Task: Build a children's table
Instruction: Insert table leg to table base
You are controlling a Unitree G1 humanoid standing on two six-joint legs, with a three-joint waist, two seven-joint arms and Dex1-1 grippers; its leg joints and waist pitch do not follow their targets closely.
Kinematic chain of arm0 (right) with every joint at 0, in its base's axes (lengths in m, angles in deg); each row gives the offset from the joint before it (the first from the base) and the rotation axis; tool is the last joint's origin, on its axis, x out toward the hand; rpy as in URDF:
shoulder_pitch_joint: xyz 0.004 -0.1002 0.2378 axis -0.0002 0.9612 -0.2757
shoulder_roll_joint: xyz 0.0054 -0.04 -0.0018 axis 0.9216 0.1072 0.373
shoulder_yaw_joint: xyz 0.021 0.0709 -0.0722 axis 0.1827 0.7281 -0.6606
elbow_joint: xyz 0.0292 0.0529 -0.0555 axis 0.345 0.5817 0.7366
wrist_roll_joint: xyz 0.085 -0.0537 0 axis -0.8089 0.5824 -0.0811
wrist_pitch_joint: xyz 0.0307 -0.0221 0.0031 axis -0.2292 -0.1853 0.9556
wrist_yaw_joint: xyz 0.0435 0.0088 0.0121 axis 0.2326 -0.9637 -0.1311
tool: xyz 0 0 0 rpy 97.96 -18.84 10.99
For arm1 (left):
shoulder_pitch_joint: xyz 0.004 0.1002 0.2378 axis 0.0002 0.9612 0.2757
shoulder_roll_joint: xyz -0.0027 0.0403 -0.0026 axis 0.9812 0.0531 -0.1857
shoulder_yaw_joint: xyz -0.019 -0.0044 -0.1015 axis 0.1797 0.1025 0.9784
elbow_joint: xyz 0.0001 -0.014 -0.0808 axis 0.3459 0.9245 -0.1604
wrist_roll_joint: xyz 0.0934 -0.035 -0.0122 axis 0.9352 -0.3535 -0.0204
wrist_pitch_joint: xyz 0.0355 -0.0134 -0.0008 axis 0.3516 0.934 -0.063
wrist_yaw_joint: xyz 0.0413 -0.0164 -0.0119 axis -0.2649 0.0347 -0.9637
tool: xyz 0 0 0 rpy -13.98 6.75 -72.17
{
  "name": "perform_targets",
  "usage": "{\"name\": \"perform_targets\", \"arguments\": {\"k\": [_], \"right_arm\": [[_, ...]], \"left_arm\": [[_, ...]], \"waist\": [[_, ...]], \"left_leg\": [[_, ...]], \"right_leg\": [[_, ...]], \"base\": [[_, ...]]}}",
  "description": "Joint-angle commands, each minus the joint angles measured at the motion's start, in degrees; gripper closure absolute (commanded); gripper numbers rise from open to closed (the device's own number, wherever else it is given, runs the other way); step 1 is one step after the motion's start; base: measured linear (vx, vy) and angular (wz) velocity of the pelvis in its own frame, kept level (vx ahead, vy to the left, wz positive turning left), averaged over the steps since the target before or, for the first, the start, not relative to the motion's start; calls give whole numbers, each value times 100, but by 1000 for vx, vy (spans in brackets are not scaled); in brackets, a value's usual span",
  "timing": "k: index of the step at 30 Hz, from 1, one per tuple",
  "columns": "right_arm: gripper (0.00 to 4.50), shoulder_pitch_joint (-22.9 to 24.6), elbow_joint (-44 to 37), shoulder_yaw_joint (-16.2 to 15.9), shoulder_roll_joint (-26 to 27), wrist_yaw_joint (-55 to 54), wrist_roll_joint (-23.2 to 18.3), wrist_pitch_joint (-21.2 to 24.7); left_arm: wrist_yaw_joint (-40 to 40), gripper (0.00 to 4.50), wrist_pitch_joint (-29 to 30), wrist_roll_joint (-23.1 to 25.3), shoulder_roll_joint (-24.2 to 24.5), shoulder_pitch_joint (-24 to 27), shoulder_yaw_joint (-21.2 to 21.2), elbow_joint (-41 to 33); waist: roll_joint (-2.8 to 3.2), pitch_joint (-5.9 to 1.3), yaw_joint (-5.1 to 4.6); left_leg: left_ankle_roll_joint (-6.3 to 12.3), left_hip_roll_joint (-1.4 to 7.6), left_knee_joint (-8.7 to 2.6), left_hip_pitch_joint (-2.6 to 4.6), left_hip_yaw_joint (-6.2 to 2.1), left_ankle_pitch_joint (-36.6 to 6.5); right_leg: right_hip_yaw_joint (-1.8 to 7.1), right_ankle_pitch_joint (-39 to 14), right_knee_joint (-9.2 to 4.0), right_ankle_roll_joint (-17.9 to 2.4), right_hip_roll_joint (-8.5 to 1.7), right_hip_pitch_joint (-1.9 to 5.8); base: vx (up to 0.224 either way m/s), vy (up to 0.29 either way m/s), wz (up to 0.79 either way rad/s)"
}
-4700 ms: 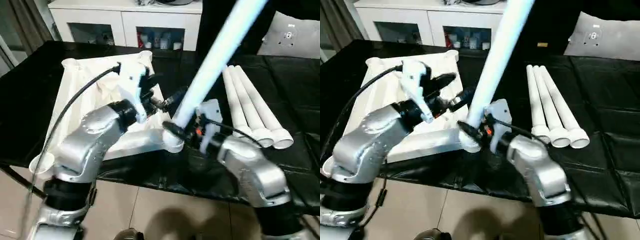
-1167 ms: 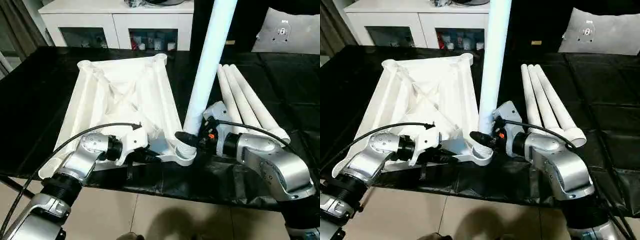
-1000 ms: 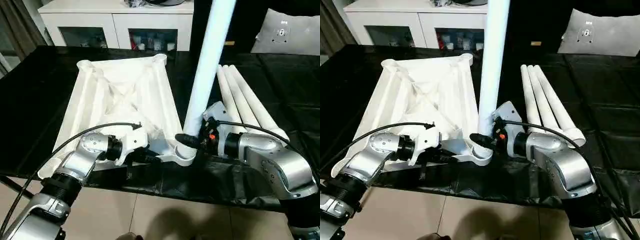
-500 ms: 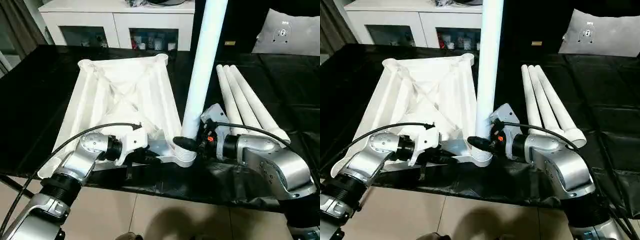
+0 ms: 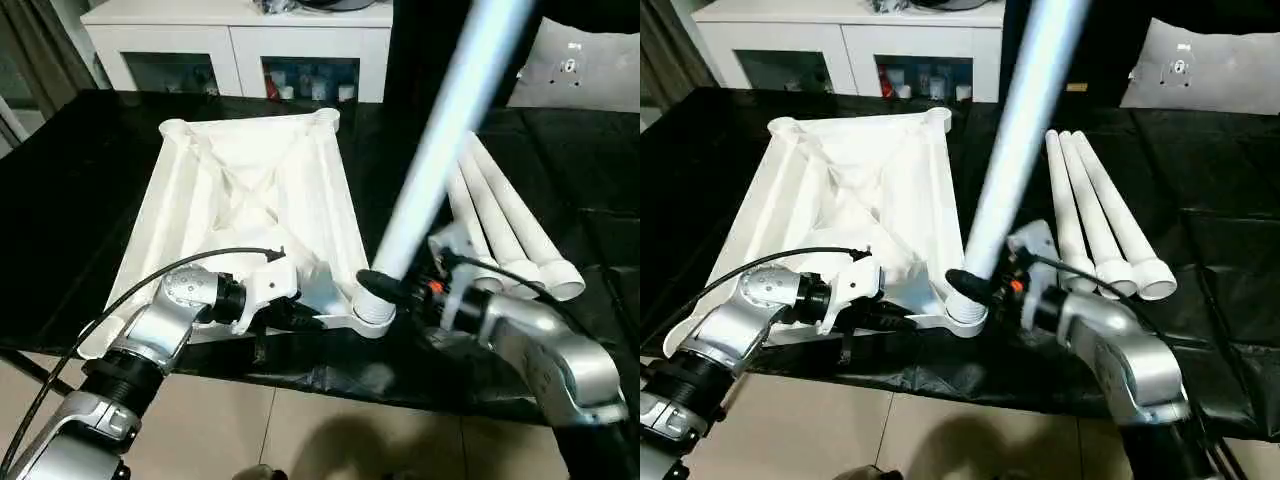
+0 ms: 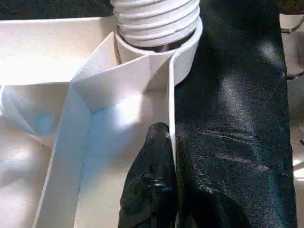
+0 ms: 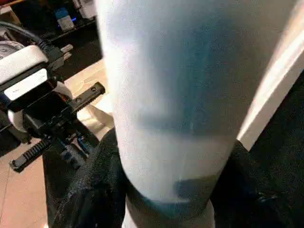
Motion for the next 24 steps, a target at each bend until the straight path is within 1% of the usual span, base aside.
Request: {"name": "perform_targets", "arguments": {"k": [1,2,3,5,7,8,10,11,12,13,14,15,16,17,18,19,20,21,22,23,24], "right_arm": [[259,295,149,-217,-62,18,226,54],[259,422,4,-324,-123,35,391,-204],[259,465,-41,-397,-163,58,515,-360],[259,496,-78,-535,-248,108,728,-613],[259,505,-83,-605,-291,134,810,-711],[259,510,-87,-664,-324,159,857,-762],[259,496,-68,-798,-391,213,979,-849],[259,473,-43,-878,-424,253,1047,-881],[259,398,39,-1023,-462,344,1145,-903],[259,390,49,-1033,-462,353,1148,-902],[259,321,144,-1112,-465,431,1169,-891],[259,309,162,-1124,-465,445,1171,-890],[259,193,341,-1290,-512,644,1222,-869],[259,185,353,-1302,-516,661,1225,-867],[259,114,482,-1381,-510,790,1227,-865],[259,59,583,-1436,-498,899,1209,-842],[259,-22,744,-1526,-472,1082,1193,-834],[259,-43,800,-1568,-471,1172,1185,-837],[259,-46,807,-1584,-476,1196,1184,-830],[259,-59,815,-1715,-523,1363,1200,-790],[259,-61,813,-1745,-535,1399,1207,-784]], "left_arm": [[-234,450,-68,-299,-68,3,353,-99],[-274,450,-91,-277,-85,-8,353,-72],[-294,450,-109,-262,-91,-13,354,-62],[-340,450,-109,-243,-107,-23,370,-61],[-348,450,-97,-232,-111,-22,373,-72],[-343,450,-86,-225,-110,-19,373,-81],[-331,450,-87,-211,-100,-17,369,-83],[-323,450,-92,-203,-93,-18,367,-81],[-298,450,-108,-182,-72,-25,357,-77],[-296,450,-110,-179,-69,-27,355,-76],[-279,450,-130,-155,-47,-40,338,-72],[-276,450,-134,-151,-43,-42,335,-72],[-233,450,-121,-151,-24,-59,322,-86],[-230,450,-119,-151,-23,-60,322,-89],[-195,450,-121,-151,-15,-78,309,-85],[-162,450,-120,-149,-9,-97,295,-85],[-118,450,-121,-147,-10,-141,275,-72],[-102,450,-110,-148,-12,-152,264,-92],[-93,450,-105,-150,-13,-156,259,-98],[-39,450,-115,-144,-15,-214,227,-75],[-29,450,-120,-141,-16,-229,220,-65]], "waist": [[-53,-314,24],[-56,-309,19],[-61,-300,19],[-55,-285,8],[-57,-282,3],[-64,-281,-1],[-56,-282,-3],[-69,-271,-11],[-73,-246,-17],[-64,-248,-17],[-61,-232,-23],[-61,-240,-27],[-46,-206,-29],[-54,-183,-49],[-50,-166,-52],[-48,-164,-59],[-45,-85,-77],[-45,-85,-77],[-56,-72,-79],[-63,17,-84],[-63,1,-82]], "left_leg": [[227,434,-440,98,-177,-1256],[205,436,-448,100,-181,-1312],[181,439,-456,100,-183,-1358],[187,433,-464,102,-187,-1426],[184,438,-467,108,-190,-1451],[192,438,-468,98,-190,-1437],[217,438,-467,94,-193,-1434],[233,431,-467,89,-190,-1443],[240,433,-478,85,-192,-1481],[235,433,-478,93,-192,-1518],[227,436,-484,96,-197,-1589],[222,437,-483,101,-199,-1598],[203,440,-497,99,-205,-1685],[184,438,-511,92,-210,-1779],[176,440,-514,102,-210,-1838],[166,438,-513,103,-212,-1883],[128,437,-539,106,-221,-2085],[128,437,-539,106,-221,-2085],[99,439,-543,113,-231,-2167],[60,451,-584,116,-240,-2281],[48,450,-582,125,-244,-2308]], "right_leg": [[243,-989,-435,-1417,-402,261],[244,-1110,-446,-1381,-400,255],[243,-1209,-454,-1341,-400,247],[247,-1365,-465,-1297,-395,236],[250,-1433,-474,-1257,-395,229],[252,-1415,-473,-1254,-393,231],[255,-1379,-473,-1259,-400,232],[255,-1397,-476,-1253,-391,227],[254,-1473,-488,-1241,-392,213],[256,-1526,-491,-1235,-391,213],[260,-1624,-500,-1222,-397,207],[259,-1633,-499,-1224,-397,210],[262,-1725,-512,-1202,-397,187],[262,-1785,-521,-1177,-387,189],[265,-1836,-527,-1177,-391,174],[267,-1896,-531,-1174,-395,173],[275,-2143,-564,-1116,-394,136],[275,-2143,-564,-1116,-394,136],[282,-2286,-569,-1078,-401,133],[297,-2406,-596,-1004,-393,89],[297,-2419,-586,-995,-391,104]], "base": [[0,0,0],[0,0,0],[0,0,0],[0,0,0],[0,0,0],[0,0,0],[0,0,0],[0,0,0],[0,0,0],[0,0,0],[0,0,0],[0,0,0],[0,0,0],[0,0,0],[0,0,0],[0,0,0],[0,0,0],[0,0,0],[0,0,0],[0,0,0],[0,0,0]]}}
